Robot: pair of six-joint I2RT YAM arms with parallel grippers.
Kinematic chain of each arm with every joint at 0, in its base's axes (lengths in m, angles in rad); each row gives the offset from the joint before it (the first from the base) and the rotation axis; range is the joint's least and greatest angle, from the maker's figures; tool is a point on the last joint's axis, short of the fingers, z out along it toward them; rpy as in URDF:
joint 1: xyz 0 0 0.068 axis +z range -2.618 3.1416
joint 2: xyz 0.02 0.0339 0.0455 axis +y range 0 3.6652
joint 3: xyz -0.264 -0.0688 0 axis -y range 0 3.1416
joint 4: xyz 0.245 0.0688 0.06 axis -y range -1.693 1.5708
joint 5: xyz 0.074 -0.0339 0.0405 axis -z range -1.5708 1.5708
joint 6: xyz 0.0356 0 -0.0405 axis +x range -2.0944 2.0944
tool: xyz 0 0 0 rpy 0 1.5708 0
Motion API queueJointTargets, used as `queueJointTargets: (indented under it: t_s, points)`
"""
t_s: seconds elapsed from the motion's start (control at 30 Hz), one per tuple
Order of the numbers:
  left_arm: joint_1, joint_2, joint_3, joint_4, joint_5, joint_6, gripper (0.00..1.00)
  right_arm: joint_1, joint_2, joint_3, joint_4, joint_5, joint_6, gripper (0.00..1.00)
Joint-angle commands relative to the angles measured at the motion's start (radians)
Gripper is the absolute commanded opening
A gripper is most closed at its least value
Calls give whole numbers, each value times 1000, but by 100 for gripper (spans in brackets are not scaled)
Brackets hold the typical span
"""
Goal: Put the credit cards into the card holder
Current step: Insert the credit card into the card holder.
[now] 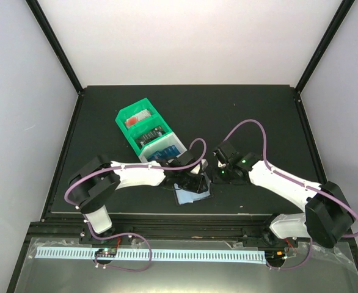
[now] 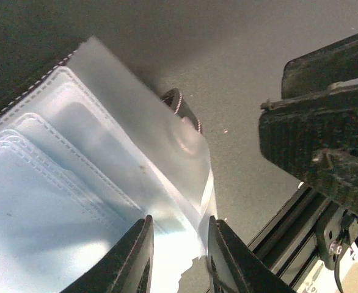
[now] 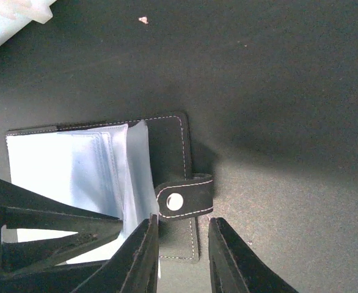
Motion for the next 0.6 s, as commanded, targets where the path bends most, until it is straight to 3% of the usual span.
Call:
queueJointTargets:
  t_s: [0.0, 0.27, 0.57]
  points:
    - [-10, -62, 14, -51, -75, 6, 28, -3, -29, 22, 15, -33, -28, 27]
    - [-10, -125, -57, -122, -158, -21, 32, -3, -31, -13, 128, -278, -106, 27]
    - [-10, -75, -46, -105, -142, -33, 31, -3, -37, -3, 98, -231, -117, 13]
